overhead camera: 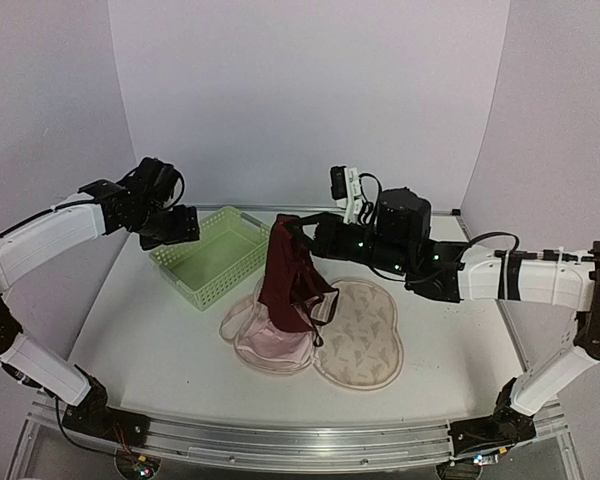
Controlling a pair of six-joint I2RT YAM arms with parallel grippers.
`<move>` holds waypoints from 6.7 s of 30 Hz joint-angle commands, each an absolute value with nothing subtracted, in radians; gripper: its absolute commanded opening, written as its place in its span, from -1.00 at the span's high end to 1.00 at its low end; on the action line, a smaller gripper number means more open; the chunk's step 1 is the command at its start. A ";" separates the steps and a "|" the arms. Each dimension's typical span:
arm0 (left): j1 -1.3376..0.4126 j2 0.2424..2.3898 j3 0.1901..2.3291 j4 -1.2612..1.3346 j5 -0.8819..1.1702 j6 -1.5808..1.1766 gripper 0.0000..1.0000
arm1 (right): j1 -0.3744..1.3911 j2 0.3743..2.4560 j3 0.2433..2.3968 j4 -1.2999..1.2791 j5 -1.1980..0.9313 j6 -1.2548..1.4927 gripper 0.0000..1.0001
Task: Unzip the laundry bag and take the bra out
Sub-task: Hold the bin at the center of the board, then place the bra in the bin, then pick up the bra from the laundry bag.
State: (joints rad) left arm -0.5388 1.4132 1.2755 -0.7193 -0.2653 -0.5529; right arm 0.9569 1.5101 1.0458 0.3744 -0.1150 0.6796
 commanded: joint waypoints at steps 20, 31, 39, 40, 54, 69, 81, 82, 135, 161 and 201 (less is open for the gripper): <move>-0.357 1.372 1.100 -0.443 0.288 -0.676 -0.56 | 0.956 1.346 1.111 0.345 -0.343 0.561 1.00; -0.190 1.371 1.070 -0.448 0.246 -0.734 -0.57 | 0.957 1.380 1.262 0.250 -0.332 0.528 1.00; -0.130 1.410 1.018 -0.460 0.191 -0.857 -0.56 | 0.956 1.485 1.435 0.125 -0.208 0.516 1.00; -0.129 1.422 1.015 -0.459 0.193 -0.870 -0.55 | 0.956 1.507 1.469 0.108 -0.196 0.512 1.00; -0.129 1.549 1.008 -0.433 0.225 -0.867 -0.36 | 0.953 1.743 1.824 0.002 -0.121 0.525 1.00; -0.129 1.629 1.029 -0.407 0.277 -0.840 0.41 | 0.926 1.955 2.153 -0.080 -0.104 0.553 1.00; -0.130 1.547 0.940 -0.398 0.292 -0.820 0.83 | 0.923 2.106 2.319 -0.078 -0.113 0.579 1.00; -0.130 1.538 0.930 -0.397 0.293 -0.822 0.84 | 0.922 2.119 2.332 -0.077 -0.113 0.584 1.00; -0.130 1.456 0.856 -0.370 0.340 -0.818 1.00 | 0.966 2.665 2.212 0.235 -0.107 0.996 0.65; -0.130 1.442 0.871 -0.357 0.290 -0.855 1.00 | 0.968 2.158 1.696 0.268 -0.150 0.898 -0.12; -0.130 1.454 0.876 -0.340 0.316 -0.849 1.00 | 0.916 1.796 1.000 0.027 -0.072 0.734 -0.30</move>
State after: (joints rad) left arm -0.1314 1.4860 0.8463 -0.4068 0.2882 -0.8635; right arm 0.9283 1.7691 0.9405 -0.0711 -0.0280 0.7044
